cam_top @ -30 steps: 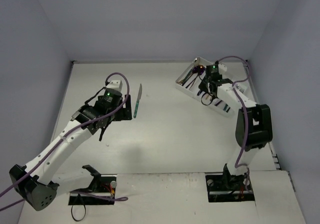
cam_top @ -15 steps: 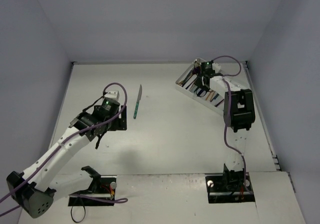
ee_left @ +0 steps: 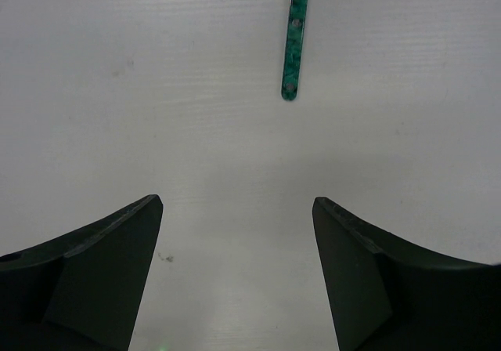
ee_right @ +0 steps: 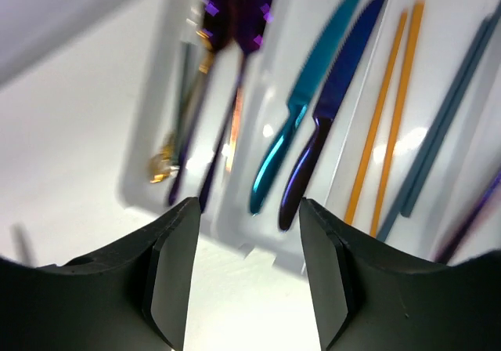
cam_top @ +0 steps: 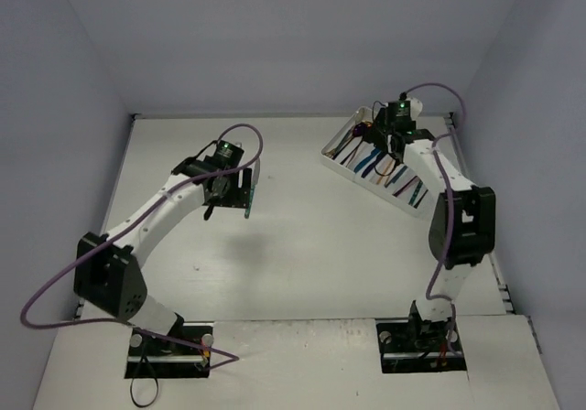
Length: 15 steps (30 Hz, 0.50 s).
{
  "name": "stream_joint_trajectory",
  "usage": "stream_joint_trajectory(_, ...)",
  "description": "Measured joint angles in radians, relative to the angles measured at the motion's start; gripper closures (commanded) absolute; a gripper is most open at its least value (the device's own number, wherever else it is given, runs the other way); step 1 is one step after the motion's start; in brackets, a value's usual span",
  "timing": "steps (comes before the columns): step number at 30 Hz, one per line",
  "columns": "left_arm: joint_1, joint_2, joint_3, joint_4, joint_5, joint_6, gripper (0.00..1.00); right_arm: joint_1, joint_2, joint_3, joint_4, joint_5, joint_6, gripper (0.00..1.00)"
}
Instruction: Sort the eating utensils into containers
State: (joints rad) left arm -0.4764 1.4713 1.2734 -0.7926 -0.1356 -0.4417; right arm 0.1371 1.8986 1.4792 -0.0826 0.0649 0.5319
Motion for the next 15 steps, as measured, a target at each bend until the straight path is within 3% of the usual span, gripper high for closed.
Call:
stream_joint_trajectory(8, 0.062, 0.371, 0.226, 0.054, 0.050, 0.046, 0.33, 0.001, -0.468, -0.153, 0.006, -0.006, -0.065, 0.43)
stream_joint_trajectory(15, 0.081, 0.629, 0.404, 0.059, 0.101, 0.063, 0.39, 0.001, -0.670, -0.355, -0.033, -0.038, -0.070, 0.43)
